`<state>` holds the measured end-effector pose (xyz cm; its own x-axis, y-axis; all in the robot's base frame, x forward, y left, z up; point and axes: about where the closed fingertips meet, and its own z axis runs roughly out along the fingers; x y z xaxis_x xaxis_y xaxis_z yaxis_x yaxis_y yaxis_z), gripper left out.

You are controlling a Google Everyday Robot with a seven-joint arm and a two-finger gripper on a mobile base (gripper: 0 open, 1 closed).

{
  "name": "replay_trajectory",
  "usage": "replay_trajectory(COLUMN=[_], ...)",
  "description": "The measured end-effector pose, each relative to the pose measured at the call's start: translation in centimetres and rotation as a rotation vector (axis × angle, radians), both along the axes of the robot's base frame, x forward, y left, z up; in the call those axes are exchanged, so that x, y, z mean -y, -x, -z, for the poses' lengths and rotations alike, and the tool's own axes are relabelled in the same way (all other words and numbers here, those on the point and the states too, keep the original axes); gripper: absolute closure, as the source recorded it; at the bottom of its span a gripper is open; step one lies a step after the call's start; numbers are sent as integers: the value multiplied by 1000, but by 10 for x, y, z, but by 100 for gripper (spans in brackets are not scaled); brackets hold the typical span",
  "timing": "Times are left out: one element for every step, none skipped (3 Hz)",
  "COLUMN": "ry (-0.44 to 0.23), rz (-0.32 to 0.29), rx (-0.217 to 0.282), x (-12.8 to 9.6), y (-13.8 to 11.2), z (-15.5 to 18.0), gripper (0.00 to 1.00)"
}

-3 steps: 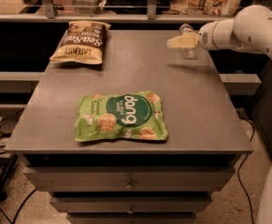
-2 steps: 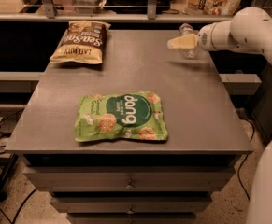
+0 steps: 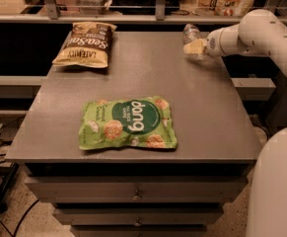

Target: Move water bottle near brown chip bag

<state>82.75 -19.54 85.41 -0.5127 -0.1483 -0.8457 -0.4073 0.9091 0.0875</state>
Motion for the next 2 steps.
replay_trajectory(ry=[36, 58], rz=[-21, -96], rx=[0, 58], x=[-5, -28], y=[1, 3], z=[-3, -31], gripper=[72, 95])
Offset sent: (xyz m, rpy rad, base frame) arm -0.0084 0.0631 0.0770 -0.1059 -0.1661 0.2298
